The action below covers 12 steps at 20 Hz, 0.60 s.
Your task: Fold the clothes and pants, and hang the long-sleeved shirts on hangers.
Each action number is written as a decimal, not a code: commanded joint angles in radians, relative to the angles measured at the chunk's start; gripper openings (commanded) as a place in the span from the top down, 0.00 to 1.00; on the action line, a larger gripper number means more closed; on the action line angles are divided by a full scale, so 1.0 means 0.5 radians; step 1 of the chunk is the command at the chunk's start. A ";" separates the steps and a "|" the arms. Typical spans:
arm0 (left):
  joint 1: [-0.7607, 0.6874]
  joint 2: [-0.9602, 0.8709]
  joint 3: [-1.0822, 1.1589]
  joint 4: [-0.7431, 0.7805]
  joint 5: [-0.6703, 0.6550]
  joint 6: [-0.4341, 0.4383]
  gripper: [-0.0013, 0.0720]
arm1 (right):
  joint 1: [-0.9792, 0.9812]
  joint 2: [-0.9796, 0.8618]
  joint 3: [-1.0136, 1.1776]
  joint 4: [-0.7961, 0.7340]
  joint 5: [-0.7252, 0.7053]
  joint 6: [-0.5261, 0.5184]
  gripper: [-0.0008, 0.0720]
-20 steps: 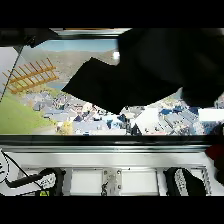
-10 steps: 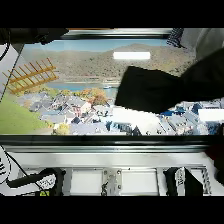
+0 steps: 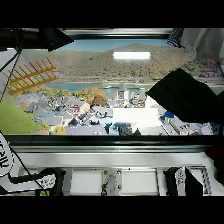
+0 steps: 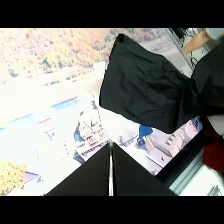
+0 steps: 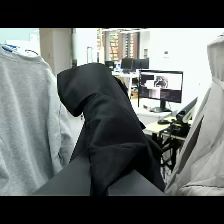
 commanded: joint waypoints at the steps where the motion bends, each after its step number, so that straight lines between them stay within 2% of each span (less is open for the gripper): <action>1: -0.001 -0.018 0.002 -0.001 -0.024 -0.002 0.96 | -0.003 -0.013 0.015 -0.010 0.023 -0.001 0.98; 5: -0.001 -0.018 0.002 0.002 -0.021 -0.002 0.96 | 0.002 -0.093 0.259 -0.037 0.022 0.000 0.98; 12: -0.001 -0.018 0.002 0.002 -0.022 -0.001 0.96 | 0.001 -0.179 0.582 -0.029 -0.151 0.015 0.98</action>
